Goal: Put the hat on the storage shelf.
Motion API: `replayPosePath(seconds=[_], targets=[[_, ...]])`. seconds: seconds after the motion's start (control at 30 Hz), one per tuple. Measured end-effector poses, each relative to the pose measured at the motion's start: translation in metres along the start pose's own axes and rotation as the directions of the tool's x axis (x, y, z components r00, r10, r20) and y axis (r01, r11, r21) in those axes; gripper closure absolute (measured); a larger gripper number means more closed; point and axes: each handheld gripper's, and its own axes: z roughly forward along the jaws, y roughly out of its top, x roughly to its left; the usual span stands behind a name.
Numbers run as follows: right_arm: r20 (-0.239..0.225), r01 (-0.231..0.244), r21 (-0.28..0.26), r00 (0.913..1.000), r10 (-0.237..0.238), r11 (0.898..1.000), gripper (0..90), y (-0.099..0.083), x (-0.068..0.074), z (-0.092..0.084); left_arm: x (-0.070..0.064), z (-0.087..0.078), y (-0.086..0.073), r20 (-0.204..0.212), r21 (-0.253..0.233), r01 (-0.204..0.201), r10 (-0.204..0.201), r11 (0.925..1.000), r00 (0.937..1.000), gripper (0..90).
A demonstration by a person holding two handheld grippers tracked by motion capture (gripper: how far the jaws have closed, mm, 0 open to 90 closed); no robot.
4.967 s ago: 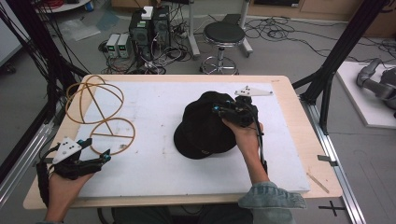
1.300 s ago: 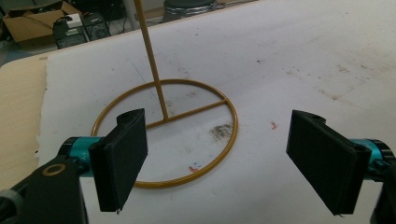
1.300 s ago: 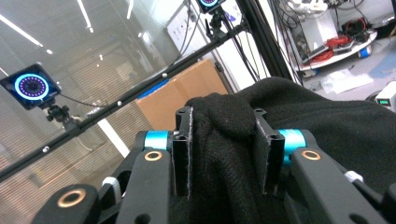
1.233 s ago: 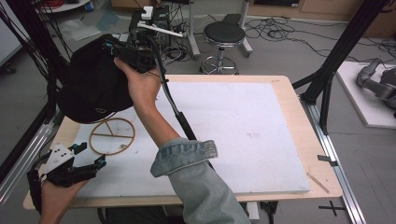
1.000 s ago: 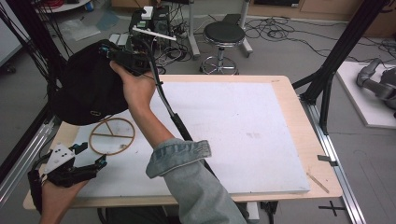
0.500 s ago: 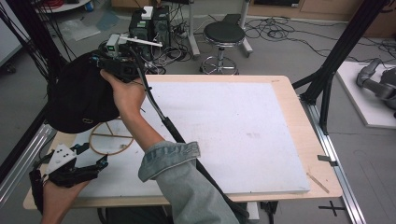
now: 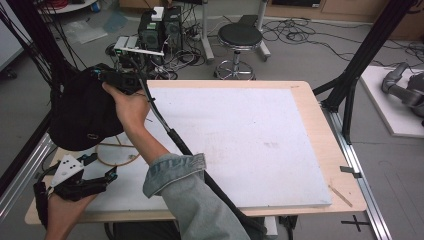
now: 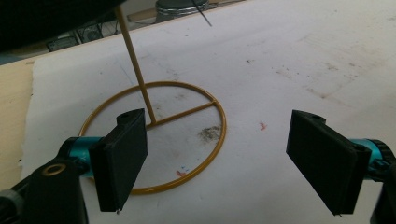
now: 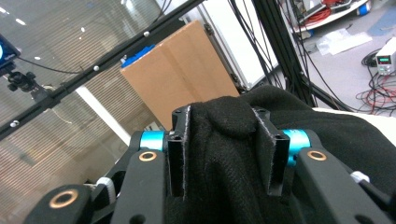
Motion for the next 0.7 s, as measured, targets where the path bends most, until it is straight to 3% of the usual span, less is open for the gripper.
replayPosePath(seconds=[0.23, 0.7], targets=[[-0.001, 0.000, 0.021, 1.0000, 0.000, 1.000, 57.0, -0.0035, -0.0011, 0.0038, -0.0020, 0.0014, -0.0001, 0.005, 0.005, -0.006, 0.006, 1.0000, 1.0000, 20.9], [-0.001, 0.011, 0.040, 0.9999, -0.011, 0.999, 53.4, -0.0074, -0.0039, 0.0065, -0.0081, 0.0070, -0.0020, 0.030, 0.022, -0.014, 0.014, 0.9996, 0.9995, 21.8]])
